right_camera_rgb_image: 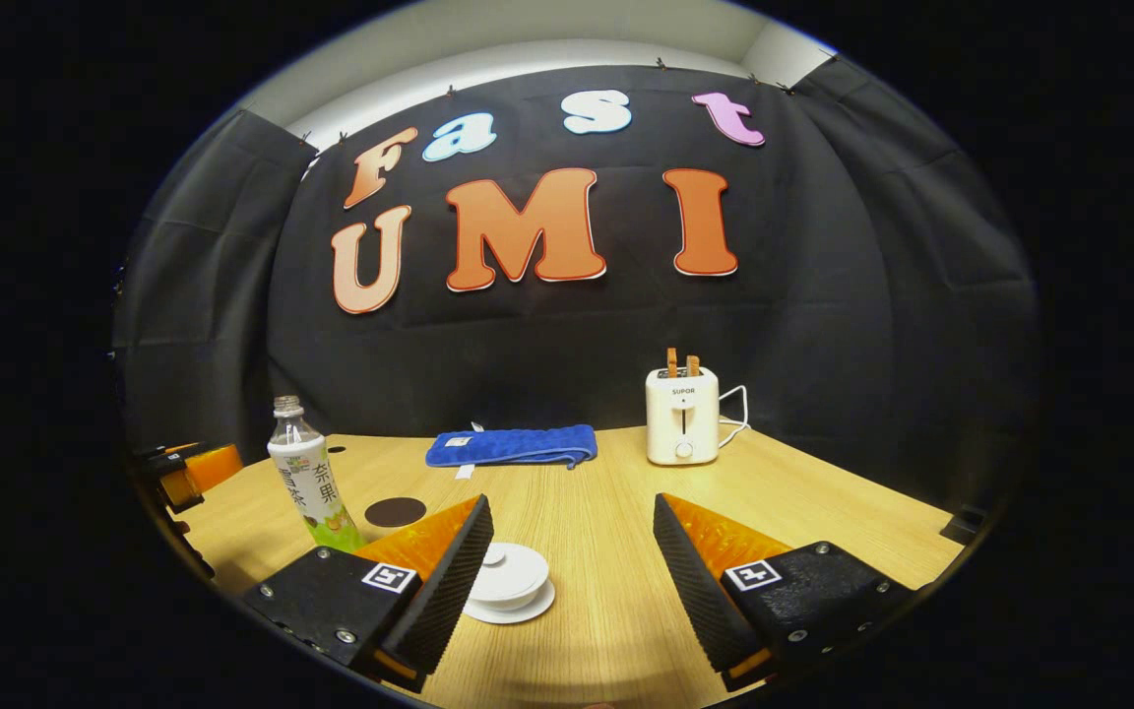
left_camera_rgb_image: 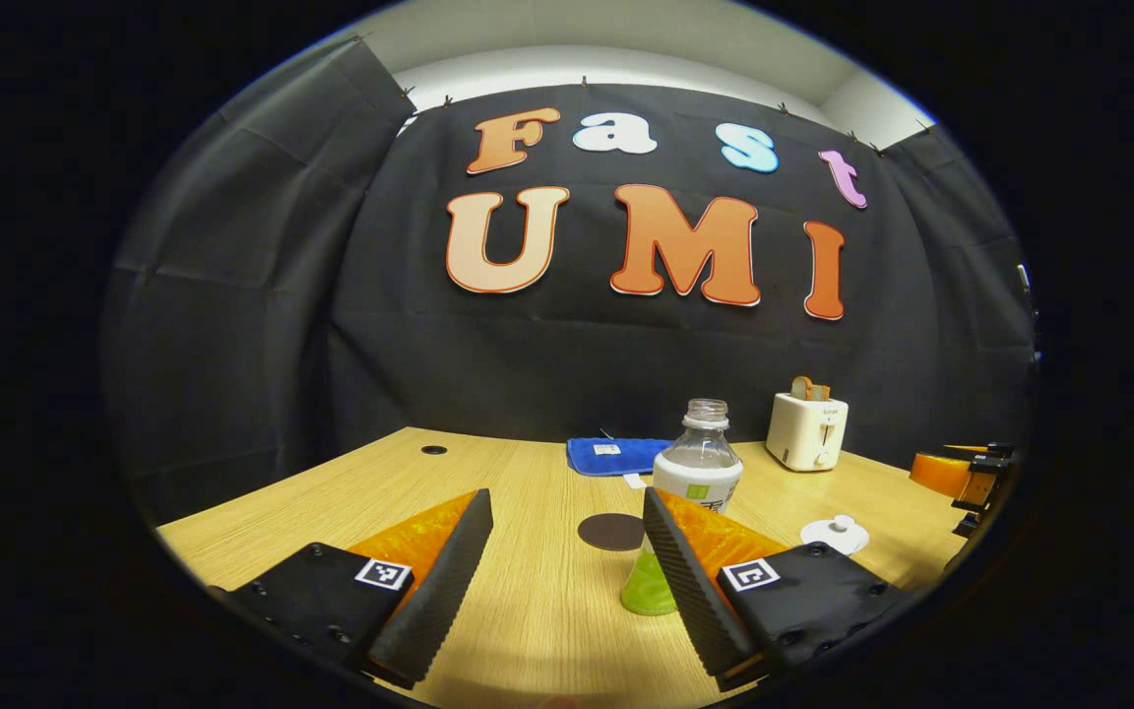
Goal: Open the teacup lid with one hand, grasp the water bottle and pour water into the teacup with the other hand; after pouring, place the water bottle on the coaster and then close the teacup lid.
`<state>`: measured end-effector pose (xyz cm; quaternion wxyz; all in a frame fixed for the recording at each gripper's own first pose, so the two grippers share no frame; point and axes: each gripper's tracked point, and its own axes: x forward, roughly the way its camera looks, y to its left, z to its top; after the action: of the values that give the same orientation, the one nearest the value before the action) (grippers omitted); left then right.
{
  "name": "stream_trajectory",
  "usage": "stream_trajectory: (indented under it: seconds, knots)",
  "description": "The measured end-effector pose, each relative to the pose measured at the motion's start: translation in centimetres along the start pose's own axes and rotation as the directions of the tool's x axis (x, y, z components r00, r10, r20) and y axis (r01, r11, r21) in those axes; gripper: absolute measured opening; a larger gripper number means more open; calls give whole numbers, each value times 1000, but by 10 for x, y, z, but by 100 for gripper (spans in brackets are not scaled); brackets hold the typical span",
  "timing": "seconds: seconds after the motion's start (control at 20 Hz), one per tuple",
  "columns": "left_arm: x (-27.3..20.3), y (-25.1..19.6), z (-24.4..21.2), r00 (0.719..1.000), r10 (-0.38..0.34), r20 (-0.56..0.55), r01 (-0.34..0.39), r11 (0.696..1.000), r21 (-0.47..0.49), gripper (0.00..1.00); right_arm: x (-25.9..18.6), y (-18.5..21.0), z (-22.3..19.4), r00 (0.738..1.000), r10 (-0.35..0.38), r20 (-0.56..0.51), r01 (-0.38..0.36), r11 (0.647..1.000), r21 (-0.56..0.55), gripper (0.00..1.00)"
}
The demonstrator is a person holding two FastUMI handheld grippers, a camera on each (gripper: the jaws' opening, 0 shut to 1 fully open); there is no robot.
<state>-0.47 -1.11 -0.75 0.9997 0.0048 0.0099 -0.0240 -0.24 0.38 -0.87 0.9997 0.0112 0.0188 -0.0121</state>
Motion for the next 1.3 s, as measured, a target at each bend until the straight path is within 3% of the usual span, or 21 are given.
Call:
stream_trajectory:
  seconds: [0.45, 1.0, 1.3]
  knots:
    - [-2, 1, 0, 1000, -3, -3, 3, 1000, 14, 99, 11, 22, -7, 999, 31, -28, -32, 999, -26, 98]
    - [1, 8, -4, 1000, 7, -16, -6, 1000, 23, 99, 43, 47, -36, 990, 46, -132, -54, 997, -54, 98]
    - [4, 14, -12, 999, 16, -38, -15, 999, 29, 99, 55, 58, -54, 972, 55, -230, -71, 996, -60, 98]
